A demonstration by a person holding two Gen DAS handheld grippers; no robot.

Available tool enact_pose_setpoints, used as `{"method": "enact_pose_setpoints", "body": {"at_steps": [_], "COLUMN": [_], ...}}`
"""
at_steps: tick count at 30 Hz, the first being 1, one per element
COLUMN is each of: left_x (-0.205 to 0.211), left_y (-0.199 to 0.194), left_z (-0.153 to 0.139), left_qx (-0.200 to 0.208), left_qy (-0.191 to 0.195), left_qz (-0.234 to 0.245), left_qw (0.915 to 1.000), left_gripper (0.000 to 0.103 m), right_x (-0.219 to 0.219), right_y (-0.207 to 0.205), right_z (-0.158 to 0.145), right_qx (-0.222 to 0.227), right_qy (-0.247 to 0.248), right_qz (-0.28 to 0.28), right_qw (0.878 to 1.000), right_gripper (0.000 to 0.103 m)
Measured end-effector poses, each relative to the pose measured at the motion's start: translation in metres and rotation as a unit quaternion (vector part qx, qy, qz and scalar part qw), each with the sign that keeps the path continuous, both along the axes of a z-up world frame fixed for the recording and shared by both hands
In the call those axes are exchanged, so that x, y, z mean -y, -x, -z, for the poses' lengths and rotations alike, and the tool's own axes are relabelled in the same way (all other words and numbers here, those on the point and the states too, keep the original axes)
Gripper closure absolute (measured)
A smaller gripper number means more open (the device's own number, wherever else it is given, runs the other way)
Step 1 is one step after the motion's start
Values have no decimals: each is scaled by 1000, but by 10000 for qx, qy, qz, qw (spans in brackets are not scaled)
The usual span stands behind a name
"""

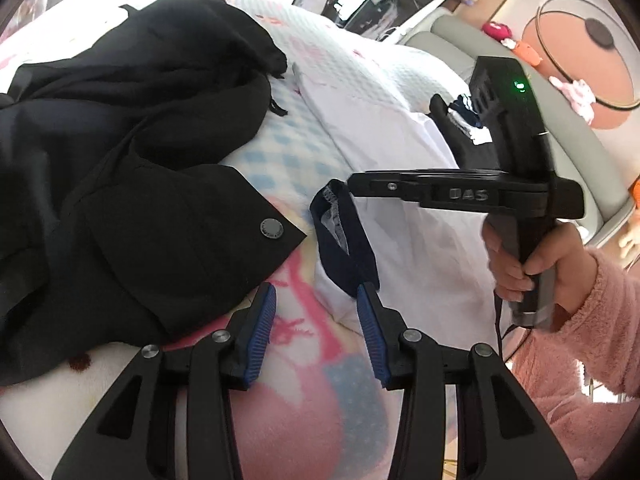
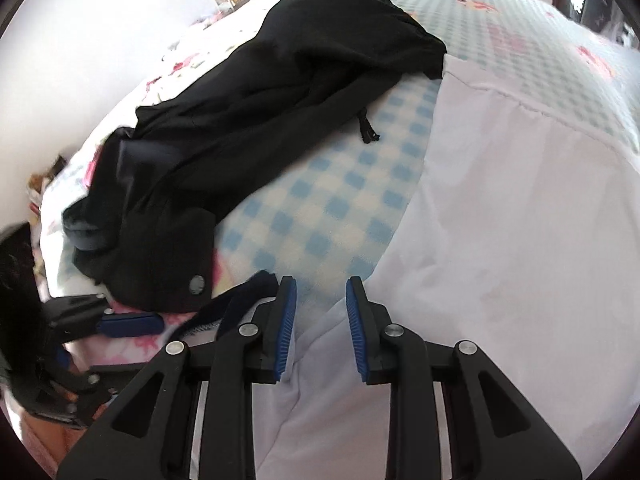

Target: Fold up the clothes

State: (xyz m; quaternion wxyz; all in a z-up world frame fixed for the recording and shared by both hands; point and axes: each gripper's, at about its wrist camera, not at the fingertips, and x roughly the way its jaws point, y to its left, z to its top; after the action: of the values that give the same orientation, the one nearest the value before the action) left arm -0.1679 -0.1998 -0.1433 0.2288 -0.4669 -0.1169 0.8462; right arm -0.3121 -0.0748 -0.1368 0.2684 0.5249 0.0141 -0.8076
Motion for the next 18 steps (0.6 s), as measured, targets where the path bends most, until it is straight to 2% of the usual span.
{"method": "enact_pose_setpoints", "body": {"at_steps": [4, 8, 12, 14, 15, 17, 18], "left_x": [-6, -12, -18, -21, -20, -16, -12], "left_y": [0, 0, 0, 4, 8, 15, 16], "left_z": [1, 3, 4, 8, 10, 14, 14], "left_qx": [-30, -61, -91, -24, 38, 164, 189], "left_qy": [124, 249, 373, 521, 522, 524, 500], "left_qz": [73, 147, 220, 84, -77, -397, -537], "left_qw": [9999, 9996, 9990, 9986, 9986, 9977, 9971], "left_gripper": [58, 42, 42, 43, 49, 71, 78], "right_x": [-8, -30, -45, -49, -48, -44, -41], "right_y": [-1, -12, -30, -39, -42, -48, -50], "right_z": [-7, -15, -19, -16, -13, -7, -5], "right_qx": [59, 12, 13, 72, 106, 58, -8], "right_qy": [-2, -68, -251, -249, -246, -453, -607], "right_qz": [-47, -67, -40, -41, -88, -170, -196], "right_qw": [10000, 10000, 9997, 9997, 9996, 9988, 9980], "right_gripper": [77, 76, 75, 70, 70, 70, 70]}}
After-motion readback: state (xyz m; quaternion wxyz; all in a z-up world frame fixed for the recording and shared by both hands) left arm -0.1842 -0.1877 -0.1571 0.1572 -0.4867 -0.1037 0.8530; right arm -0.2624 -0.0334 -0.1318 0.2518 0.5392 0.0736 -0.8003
